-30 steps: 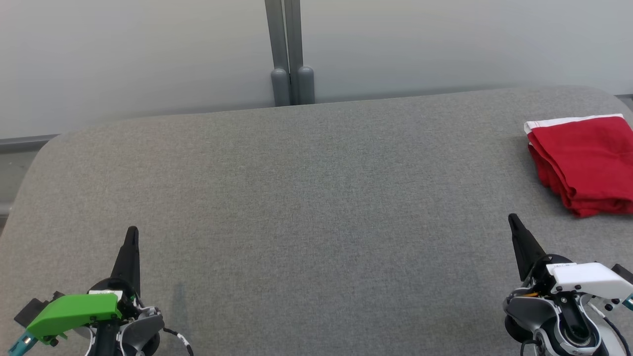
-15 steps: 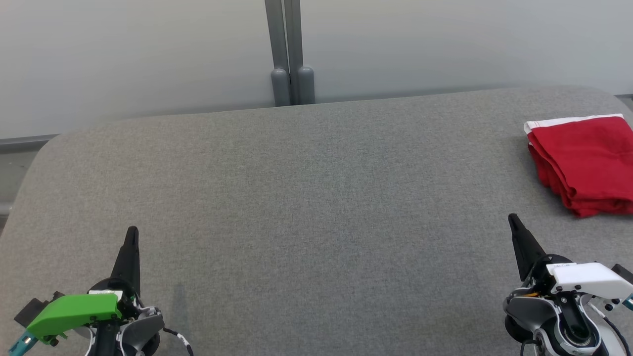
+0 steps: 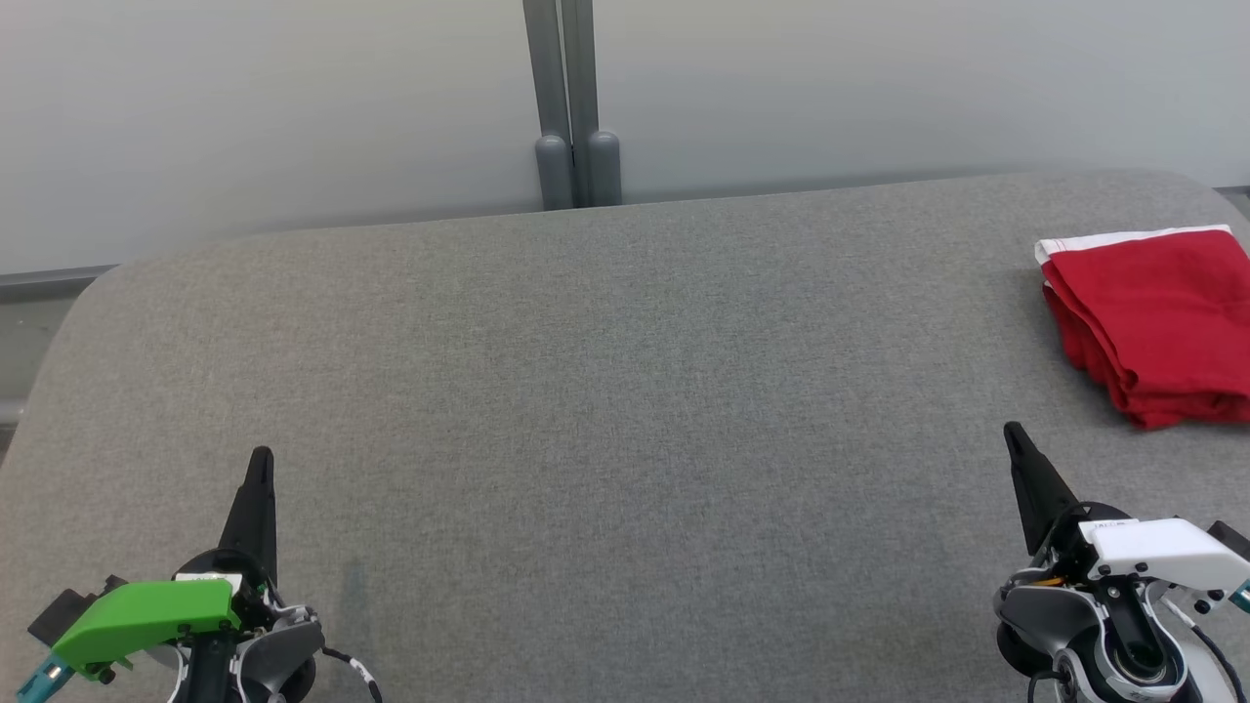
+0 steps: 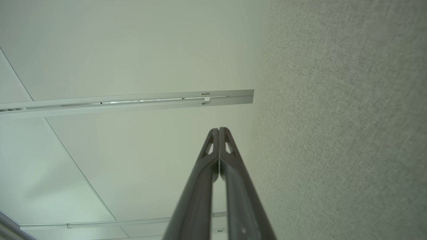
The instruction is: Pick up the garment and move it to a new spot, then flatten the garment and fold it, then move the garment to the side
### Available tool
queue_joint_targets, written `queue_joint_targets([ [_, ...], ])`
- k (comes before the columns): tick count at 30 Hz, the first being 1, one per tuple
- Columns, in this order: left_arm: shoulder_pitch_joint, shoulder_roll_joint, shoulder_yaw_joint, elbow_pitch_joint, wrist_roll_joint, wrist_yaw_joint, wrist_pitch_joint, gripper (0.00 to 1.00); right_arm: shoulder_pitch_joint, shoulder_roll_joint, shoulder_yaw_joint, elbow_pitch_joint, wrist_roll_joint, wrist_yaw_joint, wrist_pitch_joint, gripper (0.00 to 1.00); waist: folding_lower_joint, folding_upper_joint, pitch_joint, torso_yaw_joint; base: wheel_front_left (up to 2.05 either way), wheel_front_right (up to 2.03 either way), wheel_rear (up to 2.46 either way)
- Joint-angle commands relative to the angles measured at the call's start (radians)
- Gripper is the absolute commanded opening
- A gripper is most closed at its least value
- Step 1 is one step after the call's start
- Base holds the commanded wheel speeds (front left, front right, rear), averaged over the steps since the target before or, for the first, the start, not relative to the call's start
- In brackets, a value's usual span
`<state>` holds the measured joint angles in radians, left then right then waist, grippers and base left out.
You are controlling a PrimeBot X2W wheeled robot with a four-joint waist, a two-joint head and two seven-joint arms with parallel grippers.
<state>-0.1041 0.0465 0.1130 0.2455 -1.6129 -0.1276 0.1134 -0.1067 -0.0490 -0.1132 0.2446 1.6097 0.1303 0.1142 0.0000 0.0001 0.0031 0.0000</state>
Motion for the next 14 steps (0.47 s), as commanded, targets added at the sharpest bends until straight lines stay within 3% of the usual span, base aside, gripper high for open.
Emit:
queue_joint_targets([
  [1, -0.013, 0.007, 0.002, 0.001, 0.000, -0.006, 0.005, 0.00, -0.006, -0.004, -0.002, 0.002, 0.006, 0.001, 0.003, 0.00, 0.0000, -0.0001, 0.000, 0.000, 0.00, 0.00, 0.00],
  [14, -0.013, 0.007, 0.002, 0.001, 0.000, -0.006, 0.004, 0.00, -0.006, -0.003, -0.002, 0.002, 0.005, 0.001, 0.004, 0.00, 0.0000, -0.0001, 0.000, 0.000, 0.00, 0.00, 0.00],
])
